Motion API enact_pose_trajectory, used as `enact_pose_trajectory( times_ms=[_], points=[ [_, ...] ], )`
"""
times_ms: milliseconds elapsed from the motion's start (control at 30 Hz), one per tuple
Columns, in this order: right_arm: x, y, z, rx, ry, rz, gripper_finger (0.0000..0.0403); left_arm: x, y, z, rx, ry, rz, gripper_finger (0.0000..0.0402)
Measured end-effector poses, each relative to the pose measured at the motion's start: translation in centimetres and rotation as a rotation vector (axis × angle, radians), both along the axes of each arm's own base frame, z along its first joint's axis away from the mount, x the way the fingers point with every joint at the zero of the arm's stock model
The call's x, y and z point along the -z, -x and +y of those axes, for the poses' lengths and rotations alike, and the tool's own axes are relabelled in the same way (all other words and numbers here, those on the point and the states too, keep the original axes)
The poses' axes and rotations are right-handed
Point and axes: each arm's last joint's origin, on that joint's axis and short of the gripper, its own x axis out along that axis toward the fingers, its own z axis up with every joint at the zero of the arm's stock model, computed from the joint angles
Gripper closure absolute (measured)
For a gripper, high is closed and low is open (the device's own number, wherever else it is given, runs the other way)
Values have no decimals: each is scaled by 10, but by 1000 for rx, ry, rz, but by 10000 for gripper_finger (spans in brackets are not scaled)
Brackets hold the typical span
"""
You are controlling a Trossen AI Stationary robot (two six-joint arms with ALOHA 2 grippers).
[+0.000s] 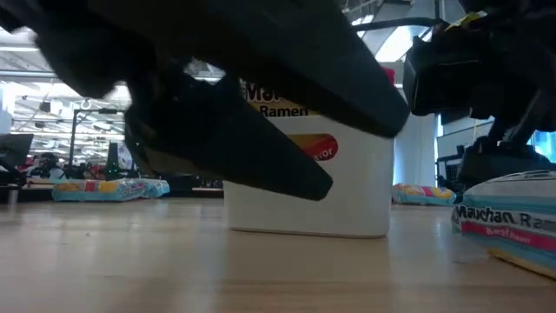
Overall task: Sort Maruchan noodles
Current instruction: Put the light blue noodle pack into the black bin
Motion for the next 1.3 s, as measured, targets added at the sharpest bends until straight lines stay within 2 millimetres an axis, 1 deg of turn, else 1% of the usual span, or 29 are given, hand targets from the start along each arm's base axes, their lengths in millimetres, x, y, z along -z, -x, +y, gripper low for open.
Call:
enact_pose_trajectory(
  times_ms=[100,167,233,300,400,500,567,700,800,867,933,1033,1200,1300],
  points=[
    [-1,0,-1,-25,17,-15,108,-1,4,-7,26,-9,-14,170],
    [-6,3,-2,-40,25,-25,109,-3,6,-11,48,-10,-35,170],
    [-13,3,-2,-42,26,-52,110,-9,4,-16,71,-28,-54,170],
    [-18,7,1,-59,35,-69,110,-20,-1,-21,91,-44,-86,170],
    [-23,15,11,-89,54,-88,110,-32,-12,-25,103,-90,-120,170],
    [-25,25,23,-124,62,-98,110,-32,-21,-29,121,-132,-111,170],
    [-31,29,32,-140,85,-101,110,-30,-22,-30,122,-149,-92,170],
    [-50,33,43,-177,262,-78,110,-25,-23,-30,126,-157,-75,170],
    [-67,37,55,-203,373,-127,111,-24,-24,-28,123,-157,-68,170],
    [-74,42,66,-225,404,-169,120,-24,-23,-28,128,-156,-65,170],
    [-76,48,78,-267,393,-220,142,-24,-23,-28,126,-154,-65,170],
    [-72,51,92,-323,394,-282,201,-24,-23,-28,129,-155,-62,170],
    [-53,46,100,-376,440,-287,311,-24,-23,-29,141,-151,-59,170],
    [-41,38,101,-396,452,-289,363,-23,-22,-30,150,-135,-49,170]
  ],
)
